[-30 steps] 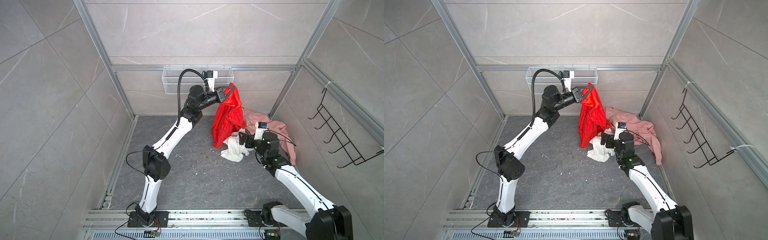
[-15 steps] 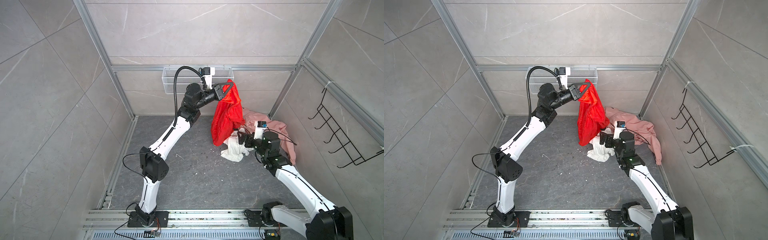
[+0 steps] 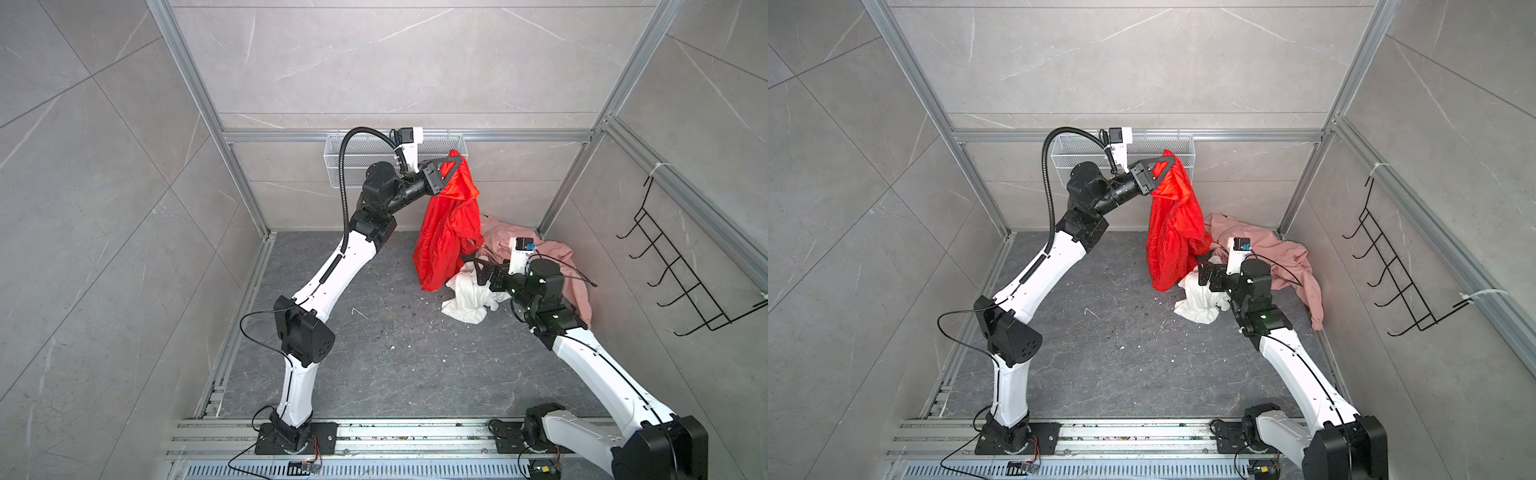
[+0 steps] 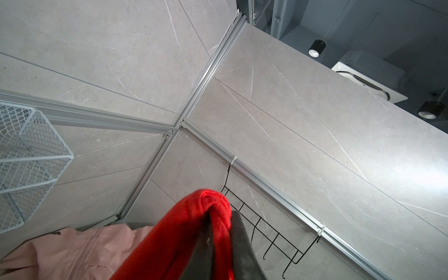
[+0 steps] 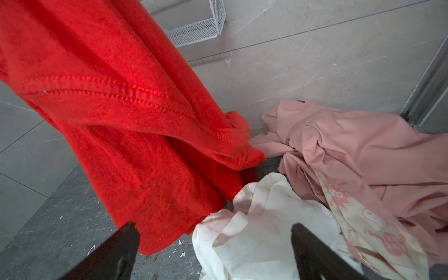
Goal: Pick out a specific cloth from the pile
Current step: 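Raise the red cloth higher with the left gripper, pulling it free of the pile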
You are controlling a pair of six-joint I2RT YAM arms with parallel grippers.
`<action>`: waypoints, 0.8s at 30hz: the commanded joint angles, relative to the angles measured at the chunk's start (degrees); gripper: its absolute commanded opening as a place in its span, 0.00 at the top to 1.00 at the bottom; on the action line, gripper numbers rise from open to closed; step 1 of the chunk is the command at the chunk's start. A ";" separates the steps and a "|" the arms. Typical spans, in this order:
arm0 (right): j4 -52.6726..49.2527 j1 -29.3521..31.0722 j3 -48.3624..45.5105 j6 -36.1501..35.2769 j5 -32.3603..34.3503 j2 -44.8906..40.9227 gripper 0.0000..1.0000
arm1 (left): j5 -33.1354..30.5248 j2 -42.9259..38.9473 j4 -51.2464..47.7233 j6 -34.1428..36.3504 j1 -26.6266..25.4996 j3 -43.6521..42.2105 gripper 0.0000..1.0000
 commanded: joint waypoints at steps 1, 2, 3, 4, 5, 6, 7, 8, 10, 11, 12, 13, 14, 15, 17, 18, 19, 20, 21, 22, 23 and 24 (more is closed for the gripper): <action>-0.10 -0.15 1.66 -0.56 -0.97 -0.10 0.00 | -0.90 -3.55 3.68 1.24 0.64 4.56 1.00; -0.15 -0.17 1.61 -0.55 -0.99 -0.20 0.00 | -0.79 -3.50 3.67 0.88 0.72 4.85 1.00; -0.21 -0.22 1.64 -0.53 -1.07 -0.41 0.00 | -0.68 -3.45 3.67 0.55 0.85 5.03 1.00; -0.23 -0.17 1.66 -0.55 -1.20 -0.48 0.00 | -0.66 -3.45 3.67 0.33 0.92 5.13 1.00; -0.31 -0.16 1.62 -0.55 -1.40 -0.54 0.00 | -0.57 -3.53 3.67 0.06 1.03 5.14 1.00; -0.34 -0.19 1.66 -0.55 -1.55 -0.63 0.00 | -0.50 -3.54 3.67 -0.22 1.03 5.14 1.00; -0.37 -0.21 1.69 -0.55 -1.83 -0.70 0.00 | -0.48 -3.67 3.67 -0.37 1.12 5.14 1.00; -0.39 -0.25 1.75 -0.55 -2.10 -0.70 0.00 | -0.40 -3.78 3.67 -0.62 1.15 5.22 1.00; -0.53 -0.16 1.88 -0.55 -2.44 -0.53 0.00 | -0.24 -3.89 3.58 -0.76 1.18 5.52 1.00; -0.58 -0.16 1.93 -0.55 -2.33 -0.41 0.00 | -0.07 -3.90 3.25 -0.70 1.14 6.11 1.00; -0.60 -0.21 1.92 -0.51 -2.36 -0.21 0.00 | 0.12 -3.76 2.68 -0.59 1.19 6.88 1.00; -0.54 -0.16 1.93 -0.51 -2.48 -0.04 0.00 | 0.28 -3.56 1.79 -0.47 1.29 8.12 1.00; -0.45 -0.22 1.88 -0.47 -2.76 0.05 0.00 | 0.50 -3.39 1.19 -0.37 1.29 9.13 1.00; -0.37 -0.21 2.01 -0.31 -3.09 0.13 0.00 | 0.61 -3.37 0.81 -0.36 1.23 9.88 1.00; -0.22 -0.21 2.22 -0.10 -3.83 0.22 0.00 | 0.66 -3.52 0.44 -0.28 1.28 10.70 1.00; -0.17 -0.26 2.32 -0.05 -4.12 0.27 0.00 | 0.73 -3.69 0.32 -0.12 1.32 10.76 1.00; -0.07 -0.22 2.46 -0.03 -4.55 0.27 0.00 | 0.69 -4.00 0.18 0.16 1.34 10.81 1.00; 0.00 -0.22 2.52 0.08 -4.91 0.32 0.00 | 0.74 -4.24 -0.17 0.31 1.38 10.77 1.00; 0.16 -0.24 2.53 0.15 -5.18 0.28 0.00 | 0.75 -4.48 -0.39 0.49 1.45 10.77 1.00; 0.53 -0.22 2.46 0.25 -5.46 0.39 0.00 | 0.83 -4.72 -0.52 0.60 1.47 10.75 1.00; 0.73 -0.21 2.50 0.55 -5.70 0.44 0.00 | 0.92 -4.94 -0.59 0.60 1.54 10.72 1.00; 0.84 -0.21 2.54 0.76 -5.92 0.45 0.00 | 1.01 -5.10 -0.73 0.60 1.62 10.63 1.00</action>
